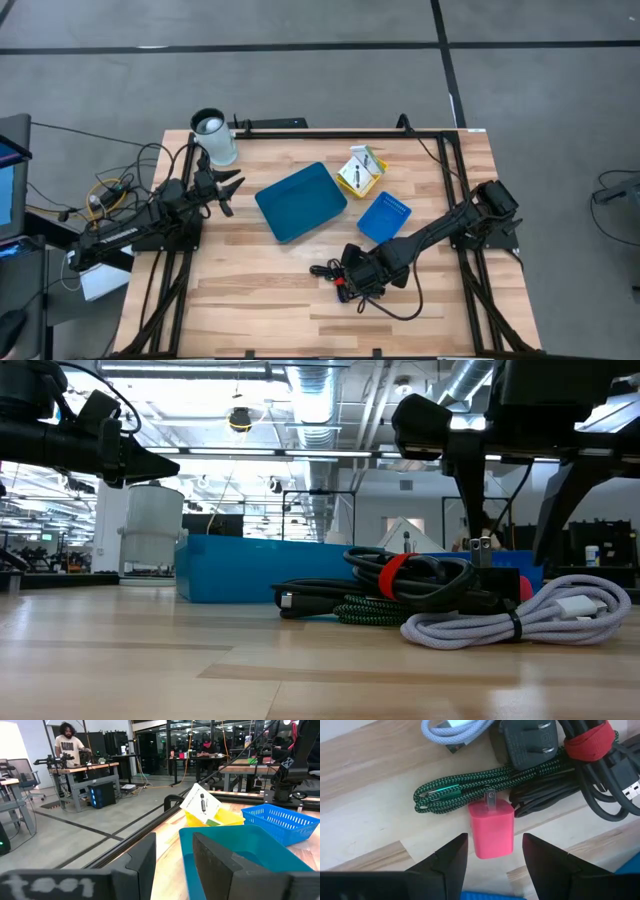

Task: Pick and place items into bin
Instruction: Put the pink charger adapter into the blue bin

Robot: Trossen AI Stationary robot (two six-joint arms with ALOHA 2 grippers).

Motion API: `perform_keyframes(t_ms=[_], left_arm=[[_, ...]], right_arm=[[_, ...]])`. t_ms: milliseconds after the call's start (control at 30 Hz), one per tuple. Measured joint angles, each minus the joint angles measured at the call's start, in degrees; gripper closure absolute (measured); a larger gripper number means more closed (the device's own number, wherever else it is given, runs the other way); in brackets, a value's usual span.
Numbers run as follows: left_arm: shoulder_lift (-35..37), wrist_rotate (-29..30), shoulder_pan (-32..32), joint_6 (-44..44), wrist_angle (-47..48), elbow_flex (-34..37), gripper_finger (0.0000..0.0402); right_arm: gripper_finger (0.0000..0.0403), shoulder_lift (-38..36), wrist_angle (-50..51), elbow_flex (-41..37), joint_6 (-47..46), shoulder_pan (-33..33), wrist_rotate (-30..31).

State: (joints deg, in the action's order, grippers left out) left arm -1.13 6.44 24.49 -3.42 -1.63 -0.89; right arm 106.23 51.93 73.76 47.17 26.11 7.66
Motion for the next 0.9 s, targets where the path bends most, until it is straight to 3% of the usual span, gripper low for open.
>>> perform_keyframes(t_ms=[633,900], left_arm=[[0.0,0.0,0.0,0.0,0.0,0.0,0.0282],[0.0,0.0,0.0,0.0,0.0,0.0,0.0282]], right_arm=[[0.0222,3.6,0.1,0.0,1.9,-2.6,-1.3],[0.0242,3.6,0.1,0.0,1.9,-3.5,-3.3]])
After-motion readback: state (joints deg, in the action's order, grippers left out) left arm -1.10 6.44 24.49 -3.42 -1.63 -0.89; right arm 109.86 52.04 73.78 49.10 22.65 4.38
